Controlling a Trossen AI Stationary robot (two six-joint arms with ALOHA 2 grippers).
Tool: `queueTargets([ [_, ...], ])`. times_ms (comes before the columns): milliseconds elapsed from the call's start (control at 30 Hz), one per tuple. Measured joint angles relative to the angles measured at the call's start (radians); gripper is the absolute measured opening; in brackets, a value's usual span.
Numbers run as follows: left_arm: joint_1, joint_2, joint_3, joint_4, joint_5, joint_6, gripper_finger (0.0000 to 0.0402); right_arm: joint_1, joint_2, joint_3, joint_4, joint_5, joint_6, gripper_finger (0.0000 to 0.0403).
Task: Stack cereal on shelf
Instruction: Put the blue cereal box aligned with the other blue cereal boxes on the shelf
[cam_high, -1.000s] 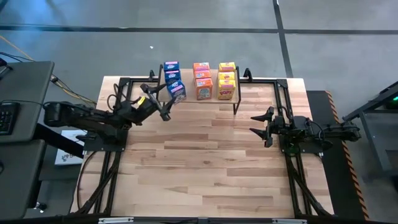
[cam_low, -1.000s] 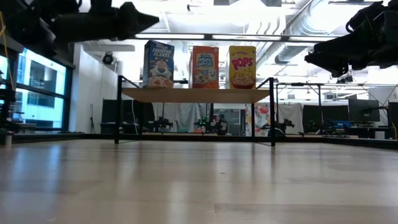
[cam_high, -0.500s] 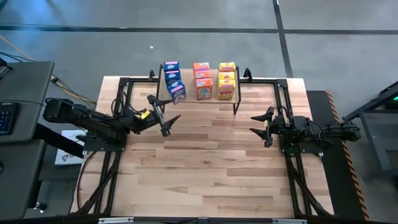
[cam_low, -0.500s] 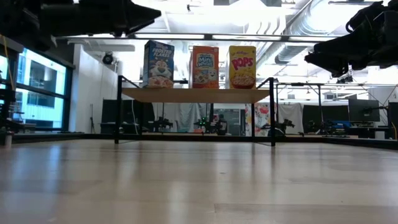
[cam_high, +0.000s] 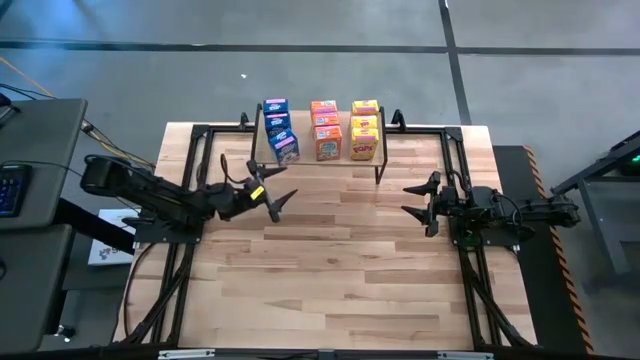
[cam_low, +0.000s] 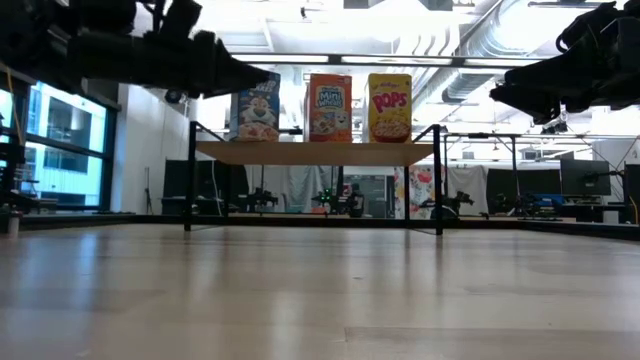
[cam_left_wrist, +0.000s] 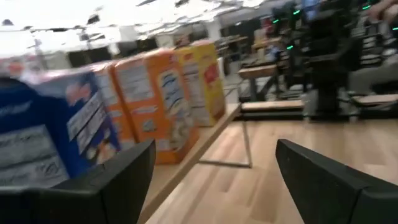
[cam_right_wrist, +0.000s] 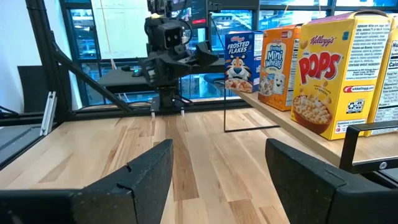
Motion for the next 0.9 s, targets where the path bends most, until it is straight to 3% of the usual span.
queueTargets([
  [167,0.016,0.029,0.0,-0.001,-0.075,-0.046,0.0324,0.0,0.0,0.0,0.0,0.0,0.0,0.0248],
  [900,0.102,0.061,0.0,-0.008,-0.109,-0.109,0.0324,0.0,0.0,0.0,0.0,0.0,0.0,0.0248],
])
